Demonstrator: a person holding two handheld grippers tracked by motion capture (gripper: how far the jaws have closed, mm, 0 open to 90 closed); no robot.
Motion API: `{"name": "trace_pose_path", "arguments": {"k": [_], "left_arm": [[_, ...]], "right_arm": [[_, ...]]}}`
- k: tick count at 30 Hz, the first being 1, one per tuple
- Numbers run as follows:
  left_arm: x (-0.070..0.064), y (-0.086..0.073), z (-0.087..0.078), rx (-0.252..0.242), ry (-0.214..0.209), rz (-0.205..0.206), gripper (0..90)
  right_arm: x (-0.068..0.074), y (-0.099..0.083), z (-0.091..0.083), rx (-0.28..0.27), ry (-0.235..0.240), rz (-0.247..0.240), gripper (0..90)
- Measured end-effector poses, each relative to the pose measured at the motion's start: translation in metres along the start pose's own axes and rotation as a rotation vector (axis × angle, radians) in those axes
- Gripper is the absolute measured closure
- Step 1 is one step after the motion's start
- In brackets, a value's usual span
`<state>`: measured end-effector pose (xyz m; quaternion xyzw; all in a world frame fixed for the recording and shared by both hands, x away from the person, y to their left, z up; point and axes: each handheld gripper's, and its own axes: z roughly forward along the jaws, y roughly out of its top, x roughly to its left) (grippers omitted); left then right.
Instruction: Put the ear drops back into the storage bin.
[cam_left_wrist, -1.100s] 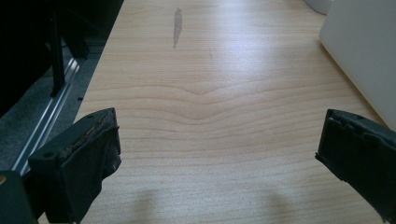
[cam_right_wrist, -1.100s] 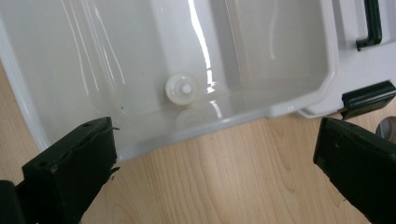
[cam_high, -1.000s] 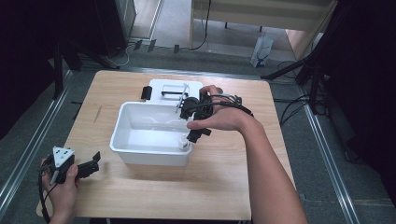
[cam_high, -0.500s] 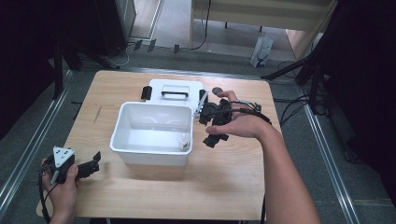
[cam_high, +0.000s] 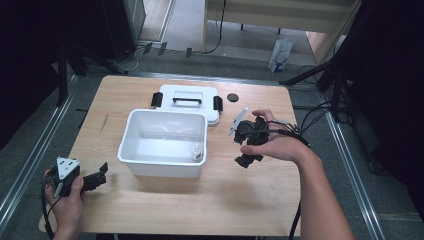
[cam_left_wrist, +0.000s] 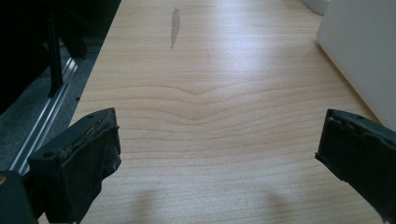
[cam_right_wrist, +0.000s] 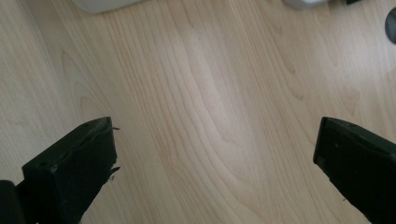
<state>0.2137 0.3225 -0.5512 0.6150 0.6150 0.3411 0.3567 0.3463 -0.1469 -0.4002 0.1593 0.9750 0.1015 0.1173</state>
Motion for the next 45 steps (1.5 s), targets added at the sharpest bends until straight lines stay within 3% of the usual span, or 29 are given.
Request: {"name": "trace_pose_path", "arguments": {"k": [9, 20, 31, 37, 38, 40, 41, 45], "left_arm": [[0.000, 0.000, 0.000, -0.001, 0.000, 0.003, 0.0], [0.000, 0.000, 0.000, -0.001, -0.001, 0.004, 0.0], [0.000, 0.000, 0.000, -0.003, -0.001, 0.007, 0.0], [0.000, 0.000, 0.000, -0.004, -0.002, 0.007, 0.0], [0.000, 0.000, 0.000, -0.003, -0.002, 0.008, 0.0], [0.000, 0.000, 0.000, -0.003, -0.002, 0.008, 0.0], [0.000, 0.000, 0.000, -0.003, -0.002, 0.009, 0.0], [-0.001, 0.000, 0.000, -0.003, -0.003, 0.010, 0.0]], "right_arm": [[0.003, -0.035, 0.011, -0.004, -0.003, 0.059, 0.0], [0.012, -0.077, 0.028, -0.089, -0.022, 0.153, 0.0], [0.019, -0.130, 0.043, -0.229, -0.061, 0.314, 0.0], [0.027, -0.150, 0.050, -0.293, -0.084, 0.389, 0.0], [0.032, -0.160, 0.053, -0.331, -0.095, 0.423, 0.0], [0.033, -0.163, 0.054, -0.343, -0.097, 0.440, 0.0], [0.037, -0.173, 0.057, -0.381, -0.103, 0.479, 0.0], [0.045, -0.189, 0.061, -0.438, -0.121, 0.548, 0.0]]}}
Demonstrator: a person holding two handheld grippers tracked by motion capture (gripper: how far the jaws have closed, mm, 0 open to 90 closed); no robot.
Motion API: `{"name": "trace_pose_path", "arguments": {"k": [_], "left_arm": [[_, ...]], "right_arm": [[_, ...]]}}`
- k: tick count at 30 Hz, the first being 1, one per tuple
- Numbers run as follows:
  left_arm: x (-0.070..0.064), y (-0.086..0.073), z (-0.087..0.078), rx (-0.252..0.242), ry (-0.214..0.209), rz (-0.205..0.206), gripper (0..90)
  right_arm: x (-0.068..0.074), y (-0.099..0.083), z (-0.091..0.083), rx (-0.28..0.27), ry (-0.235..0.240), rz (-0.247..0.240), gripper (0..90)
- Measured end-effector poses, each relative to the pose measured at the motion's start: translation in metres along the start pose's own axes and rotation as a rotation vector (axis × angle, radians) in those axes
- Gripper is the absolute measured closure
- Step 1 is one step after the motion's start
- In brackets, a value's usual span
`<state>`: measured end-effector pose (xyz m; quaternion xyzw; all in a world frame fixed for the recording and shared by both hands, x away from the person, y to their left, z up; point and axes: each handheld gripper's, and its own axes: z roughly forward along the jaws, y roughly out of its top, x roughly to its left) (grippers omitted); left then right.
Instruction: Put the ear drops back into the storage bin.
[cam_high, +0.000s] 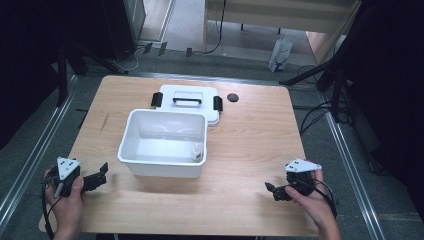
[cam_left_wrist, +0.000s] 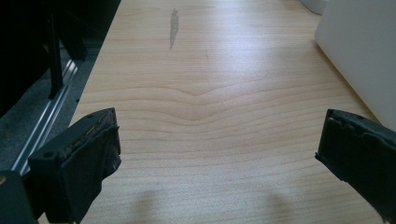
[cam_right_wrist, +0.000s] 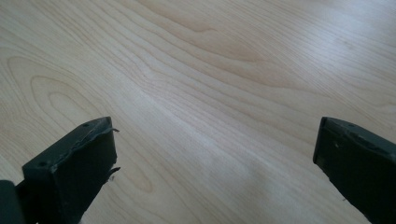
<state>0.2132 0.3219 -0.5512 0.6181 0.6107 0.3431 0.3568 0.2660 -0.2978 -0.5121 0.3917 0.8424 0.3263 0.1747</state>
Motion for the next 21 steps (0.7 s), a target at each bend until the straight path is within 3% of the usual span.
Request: {"name": "trace_pose_path", "arguments": {"k": [6, 9, 10, 11, 14, 21], "left_arm": [[0.000, 0.000, 0.000, 0.001, -0.002, -0.001, 0.0], [0.000, 0.000, 0.000, 0.004, -0.004, 0.002, 0.0], [0.000, 0.000, 0.000, 0.006, -0.006, 0.003, 0.0], [0.000, 0.000, 0.000, 0.006, -0.006, 0.003, 0.0], [-0.001, 0.000, 0.001, 0.016, -0.022, 0.003, 0.0], [0.000, 0.000, 0.002, 0.025, -0.035, 0.001, 0.0]], "right_arm": [[0.003, -0.023, -0.016, -0.087, -0.014, 0.057, 0.0], [0.004, -0.032, -0.021, -0.104, -0.028, 0.083, 0.0], [0.003, -0.041, -0.024, -0.131, -0.025, 0.119, 0.0], [0.003, -0.041, -0.024, -0.131, -0.025, 0.119, 0.0], [0.001, -0.057, -0.026, -0.174, -0.023, 0.186, 0.0], [0.002, -0.060, -0.029, -0.210, 0.000, 0.205, 0.0]]}}
